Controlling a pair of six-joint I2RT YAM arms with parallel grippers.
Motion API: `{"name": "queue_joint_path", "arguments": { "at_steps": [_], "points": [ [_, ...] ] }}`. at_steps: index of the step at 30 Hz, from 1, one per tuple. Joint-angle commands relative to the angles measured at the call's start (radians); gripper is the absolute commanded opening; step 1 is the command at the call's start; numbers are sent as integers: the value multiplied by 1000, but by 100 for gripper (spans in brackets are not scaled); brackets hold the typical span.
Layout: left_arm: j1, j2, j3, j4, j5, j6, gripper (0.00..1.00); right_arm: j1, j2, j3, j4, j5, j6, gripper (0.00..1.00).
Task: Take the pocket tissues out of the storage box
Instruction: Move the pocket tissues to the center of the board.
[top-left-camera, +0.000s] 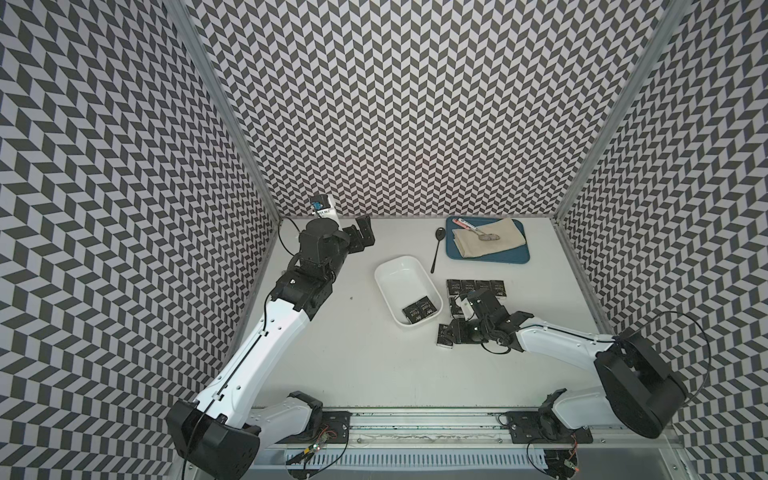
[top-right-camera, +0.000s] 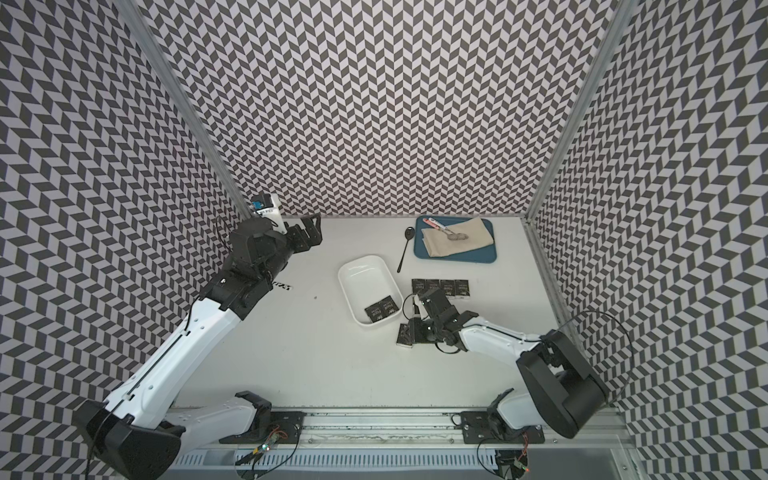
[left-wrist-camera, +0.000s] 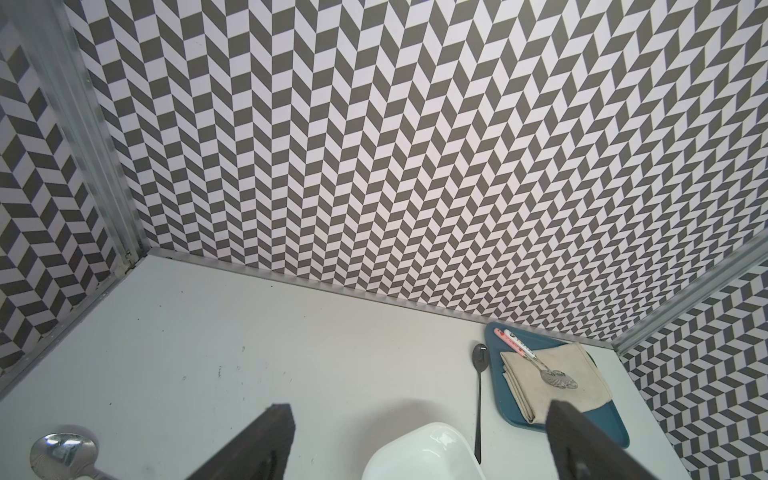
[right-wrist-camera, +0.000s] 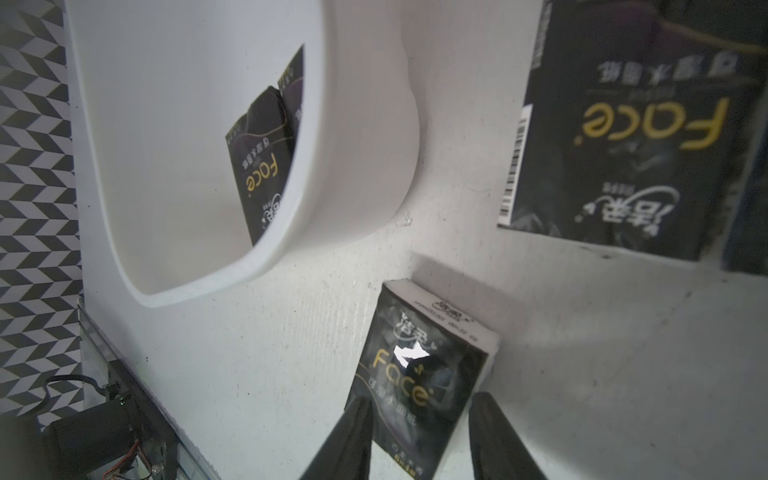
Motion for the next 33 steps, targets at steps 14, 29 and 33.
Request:
{"name": "queue_joint_path", "arguments": {
  "at_steps": [14,29,33],
  "points": [
    [6,-29,17,2,-10,11,99,-7,61,-35,-3,105,-59,19],
    [6,11,48,34,48,-20,99,-98,-11,11,-184,236,-87,20],
    [6,27,73,39,63,-26,99,-105,38,26,-215,248,-86,20]
  ]
}}
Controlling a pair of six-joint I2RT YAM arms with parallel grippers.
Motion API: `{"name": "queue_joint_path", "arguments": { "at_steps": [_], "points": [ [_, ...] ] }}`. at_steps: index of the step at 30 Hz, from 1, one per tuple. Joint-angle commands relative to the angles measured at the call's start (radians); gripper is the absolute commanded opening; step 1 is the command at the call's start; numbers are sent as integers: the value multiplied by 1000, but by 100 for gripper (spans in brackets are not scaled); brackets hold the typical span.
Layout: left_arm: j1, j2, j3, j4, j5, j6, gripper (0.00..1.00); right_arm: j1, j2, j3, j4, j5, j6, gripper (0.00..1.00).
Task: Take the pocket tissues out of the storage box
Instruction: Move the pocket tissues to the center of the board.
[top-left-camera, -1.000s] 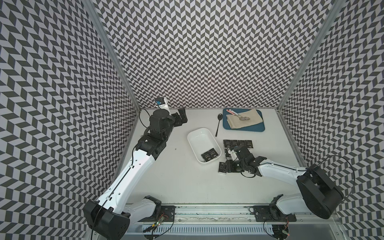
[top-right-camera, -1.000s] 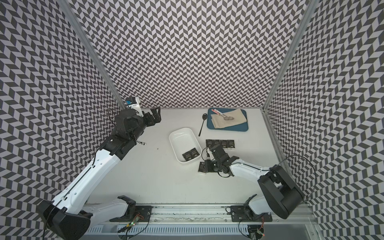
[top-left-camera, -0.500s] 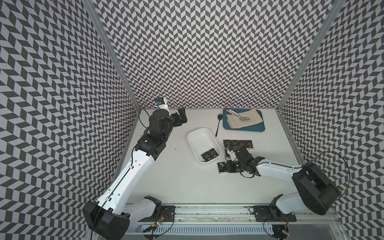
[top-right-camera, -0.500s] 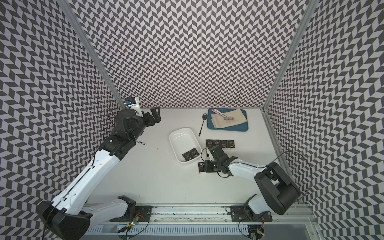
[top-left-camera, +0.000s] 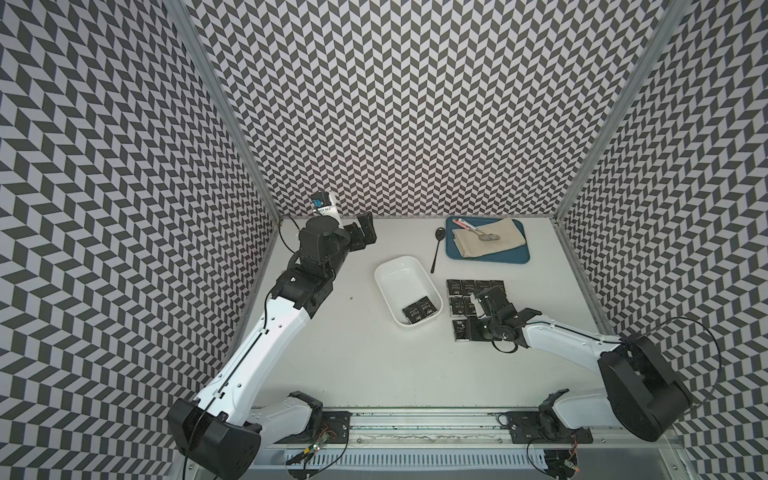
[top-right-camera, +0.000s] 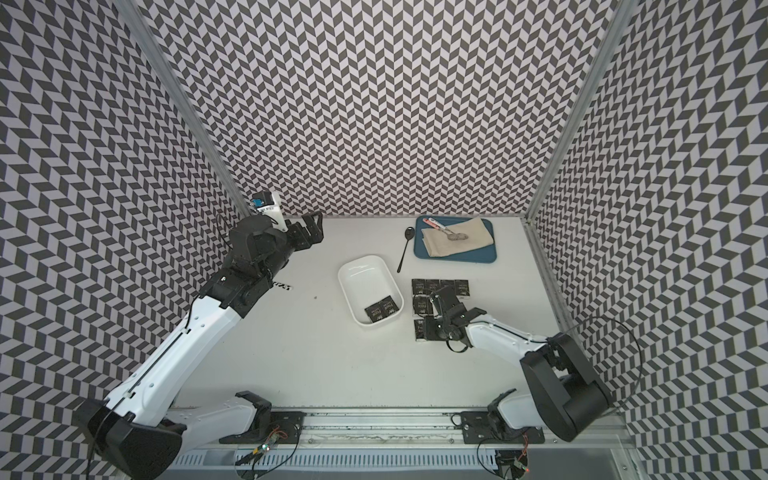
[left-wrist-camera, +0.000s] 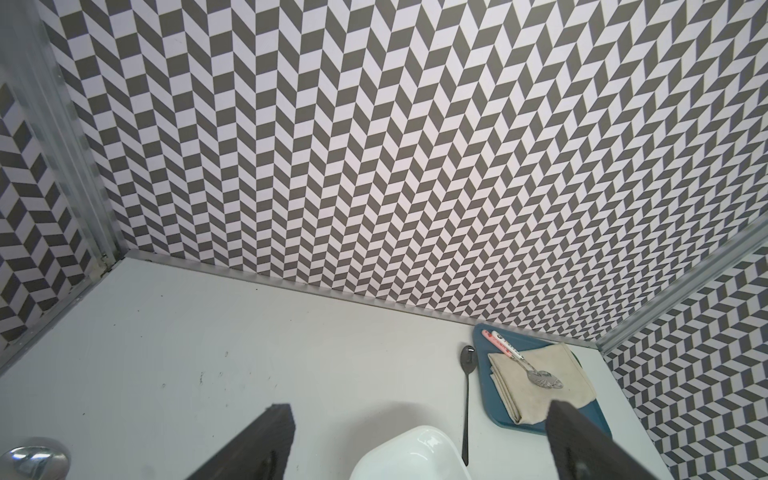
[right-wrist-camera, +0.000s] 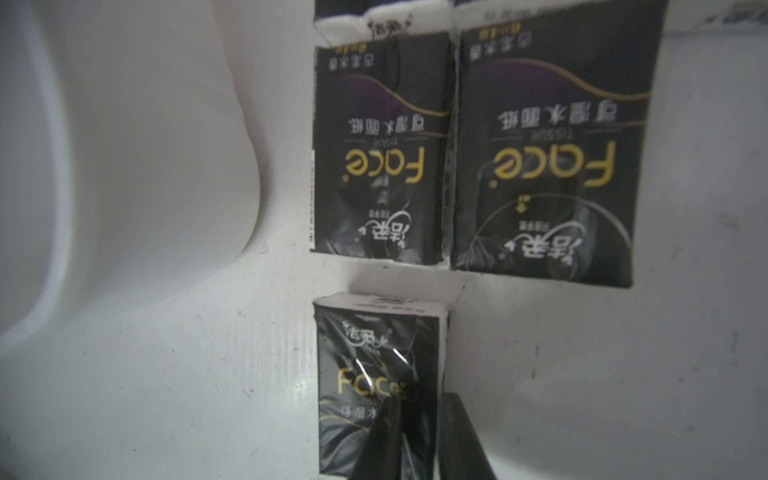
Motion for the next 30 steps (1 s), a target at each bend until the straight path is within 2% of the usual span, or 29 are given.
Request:
{"name": "queue_joint_path", "arguments": {
  "at_steps": [1,12,22,30],
  "points": [
    [6,6,44,34,30,-13,99,-10,54,13,-85,81,-6,20],
    [6,-12,40,45,33,-27,99,-16,137,174,-341,234,-13,21],
    [8,-22,42,58,60,-40,99,-22,109,169,-436,272,-2,22],
    [18,-30,49,59,83,-41,99,-71,108,190,-493,310,13,24]
  ]
}}
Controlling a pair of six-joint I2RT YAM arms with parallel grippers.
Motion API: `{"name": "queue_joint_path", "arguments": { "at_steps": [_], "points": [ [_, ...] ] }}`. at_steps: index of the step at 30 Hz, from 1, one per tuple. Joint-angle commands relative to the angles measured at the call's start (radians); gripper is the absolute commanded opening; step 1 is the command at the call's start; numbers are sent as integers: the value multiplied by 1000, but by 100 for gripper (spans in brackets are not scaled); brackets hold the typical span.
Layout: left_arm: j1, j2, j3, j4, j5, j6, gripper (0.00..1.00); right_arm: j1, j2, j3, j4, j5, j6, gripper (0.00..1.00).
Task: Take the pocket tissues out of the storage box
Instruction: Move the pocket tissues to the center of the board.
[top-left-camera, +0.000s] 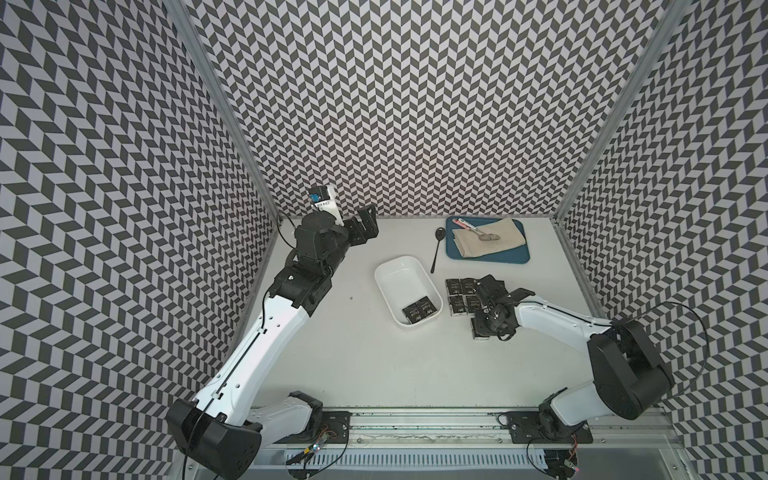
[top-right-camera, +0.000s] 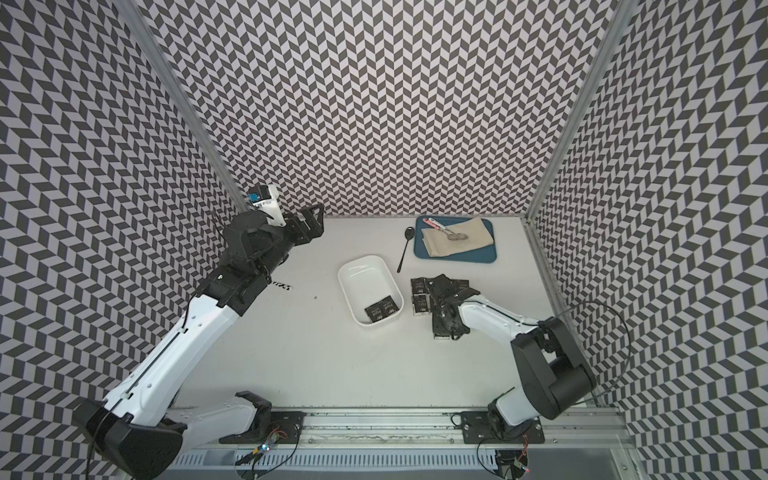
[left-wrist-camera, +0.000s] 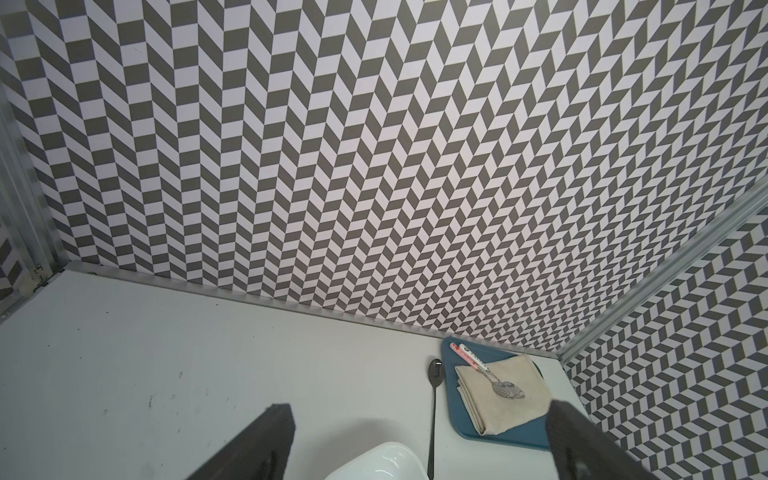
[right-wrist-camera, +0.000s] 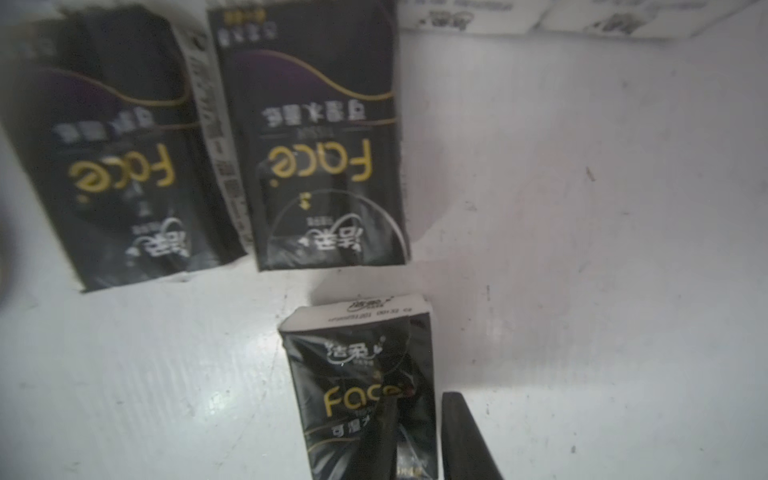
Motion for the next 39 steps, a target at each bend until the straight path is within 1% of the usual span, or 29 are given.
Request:
{"name": "queue_joint_path", "arguments": {
  "at_steps": [1,8,10,17,24,26,29,32,35,39],
  "points": [
    [10,-25,25,26,27,-6,99,-38,6,-8,-110,53,0,24],
    [17,-38,26,32,41,-11,99,-104,21,21,-136,94,-30,25],
    [19,-41,25,31,42,-10,99,-135,36,26,-117,68,-48,26],
    [22,-45,11,27,38,0,99,-185,106,80,-62,30,-91,29],
    [22,-33,3,35,44,-5,99,-189,182,145,-31,25,-144,29],
    [22,-30,0,43,45,-9,99,-189,199,155,-30,41,-159,29],
    [22,-18,3,47,52,-13,99,-189,206,150,-7,22,-172,29],
    [20,-7,6,53,58,-16,99,-189,215,155,13,17,-170,29],
    [15,-1,5,56,63,-16,99,-189,225,168,34,-16,-163,29],
    [13,6,5,44,51,-1,99,-189,223,173,55,-32,-160,29]
  ]
}}
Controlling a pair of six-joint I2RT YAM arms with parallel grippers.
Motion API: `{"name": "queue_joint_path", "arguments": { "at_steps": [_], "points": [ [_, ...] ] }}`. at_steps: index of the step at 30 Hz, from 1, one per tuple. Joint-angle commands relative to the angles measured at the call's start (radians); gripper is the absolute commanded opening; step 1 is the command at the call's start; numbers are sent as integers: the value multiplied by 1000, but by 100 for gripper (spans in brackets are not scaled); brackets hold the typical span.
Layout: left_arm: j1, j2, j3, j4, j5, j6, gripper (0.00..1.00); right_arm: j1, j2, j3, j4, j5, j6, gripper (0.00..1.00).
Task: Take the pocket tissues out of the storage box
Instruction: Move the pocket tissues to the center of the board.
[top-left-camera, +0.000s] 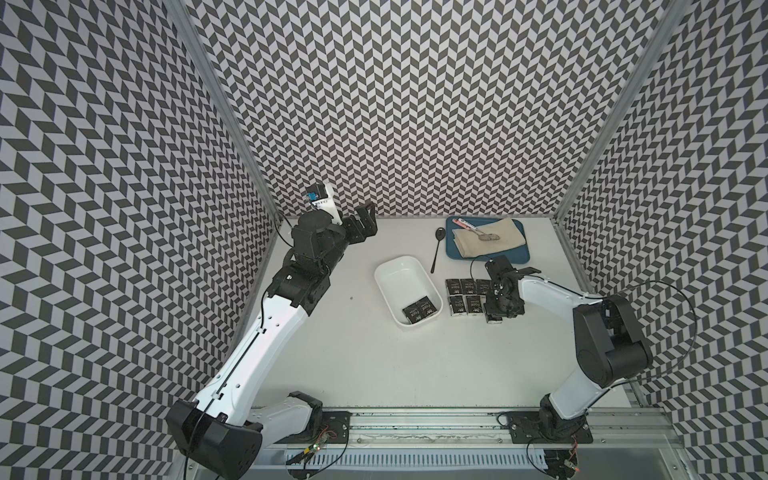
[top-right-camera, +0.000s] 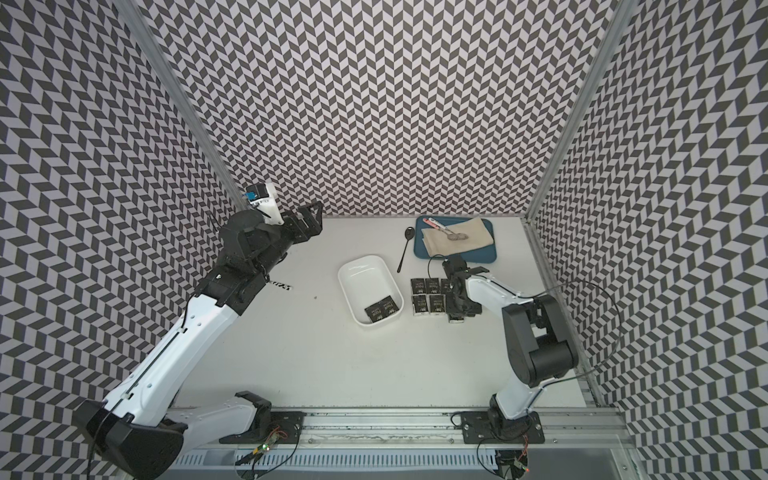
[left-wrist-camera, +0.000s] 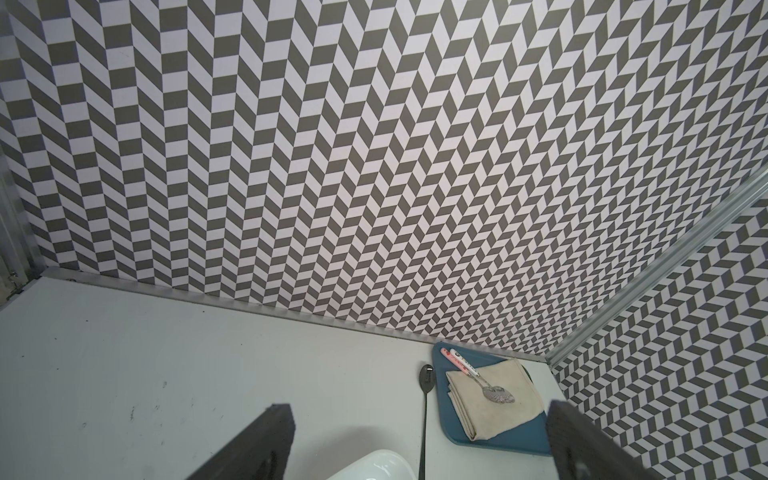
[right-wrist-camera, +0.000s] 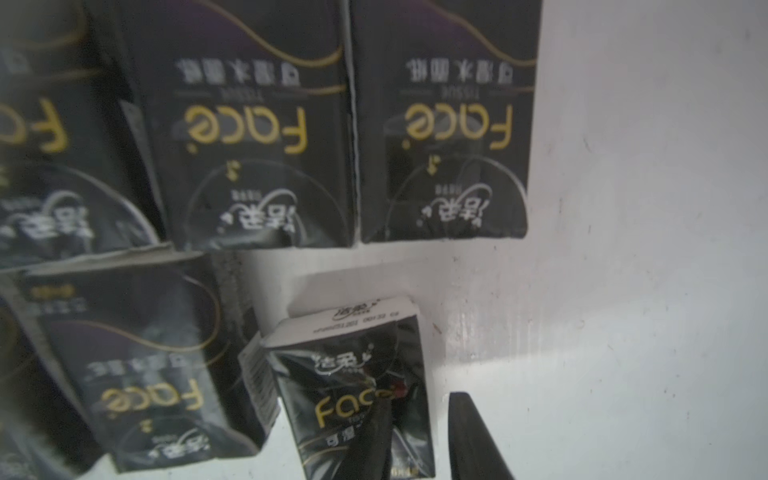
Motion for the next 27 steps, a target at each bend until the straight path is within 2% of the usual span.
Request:
{"name": "queue_joint_path", "arguments": {
  "at_steps": [1,21,27],
  "points": [
    [-4,3,5,18,3,10,99,-4,51,-8,79,-46,-1,29],
    [-42,41,-15,-1,-39,29,99,-5,46,27,93,-64,-8,29],
    [-44,39,-15,-1,-47,28,99,-6,-6,46,63,-47,-4,34]
  ]
}}
